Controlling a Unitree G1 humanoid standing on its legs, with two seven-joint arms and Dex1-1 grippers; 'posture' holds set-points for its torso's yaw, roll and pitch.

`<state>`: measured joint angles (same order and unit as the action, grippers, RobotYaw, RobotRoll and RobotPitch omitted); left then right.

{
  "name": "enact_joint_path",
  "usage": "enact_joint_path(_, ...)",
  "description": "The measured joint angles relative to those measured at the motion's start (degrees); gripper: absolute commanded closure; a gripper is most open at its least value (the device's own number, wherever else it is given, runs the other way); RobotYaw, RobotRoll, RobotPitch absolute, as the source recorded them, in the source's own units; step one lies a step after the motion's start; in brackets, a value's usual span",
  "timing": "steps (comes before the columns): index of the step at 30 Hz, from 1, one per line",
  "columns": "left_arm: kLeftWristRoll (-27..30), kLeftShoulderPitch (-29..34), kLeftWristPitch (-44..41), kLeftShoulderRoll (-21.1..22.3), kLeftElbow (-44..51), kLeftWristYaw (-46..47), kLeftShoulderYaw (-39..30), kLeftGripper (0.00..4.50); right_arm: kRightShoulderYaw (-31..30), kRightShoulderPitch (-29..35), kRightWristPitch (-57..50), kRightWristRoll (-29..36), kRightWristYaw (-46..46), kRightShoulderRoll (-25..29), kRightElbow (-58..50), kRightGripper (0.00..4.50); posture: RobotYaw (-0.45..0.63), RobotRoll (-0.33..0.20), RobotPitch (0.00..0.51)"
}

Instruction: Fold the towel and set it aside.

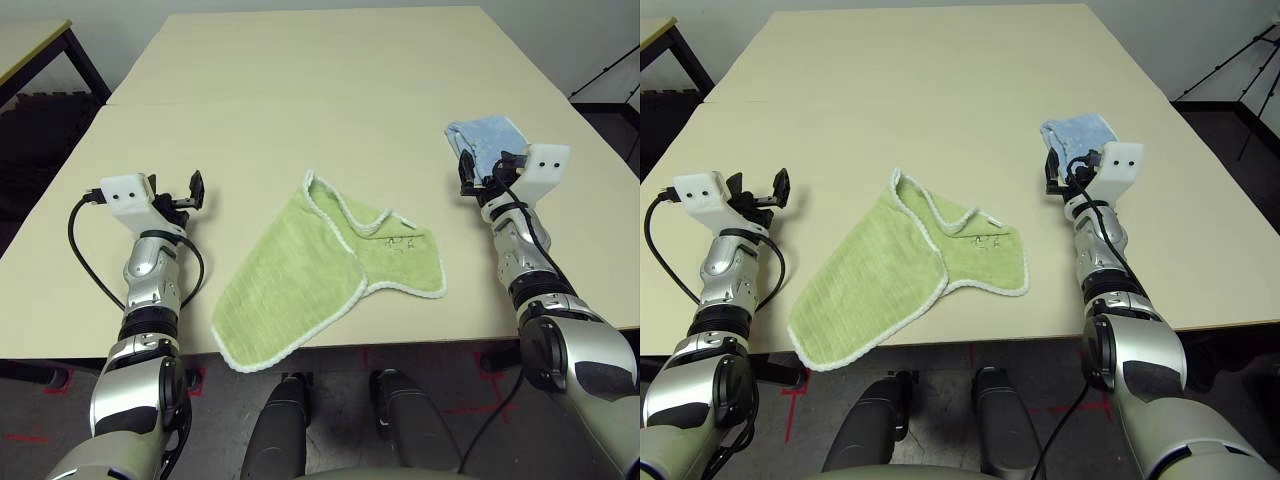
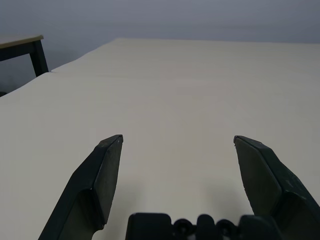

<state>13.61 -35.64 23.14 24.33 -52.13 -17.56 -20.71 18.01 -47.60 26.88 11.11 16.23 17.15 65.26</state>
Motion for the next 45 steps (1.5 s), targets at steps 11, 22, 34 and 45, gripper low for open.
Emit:
enact_joint_path(11,0.07,0.3,-0.35,0.02,0.02,-0.63,0.0,0.0,-0.57,-0.17,-1.07,-1.12,-0.93,0.18,0.24,0.03,-0.06,0.0,0.126)
enact_joint_path(22,7.8,-0.78,-10.75,3.21,6.21,-21.72,0.74,0.0,-0.92,-1.8,-1.22,-1.13,-0.88,0.14,0.3,0.03,-0.03,0.0,0.129)
enact_joint_path(34,11.88,1.49,-28.75,8.83,18.16,-48.38,8.05,0.0,-2.16,-1.89,-1.75,-1.18,1.45,-0.48,0.28,0.03,0.01,0.0,0.149)
enact_joint_path(45,7.45,2.34,-24.61,12.59,18.19,-59.47,14.51,0.0,-4.1,-2.78,-2.55,-2.6,4.26,0.54,0.14,0.03,0.0,0.0,0.153)
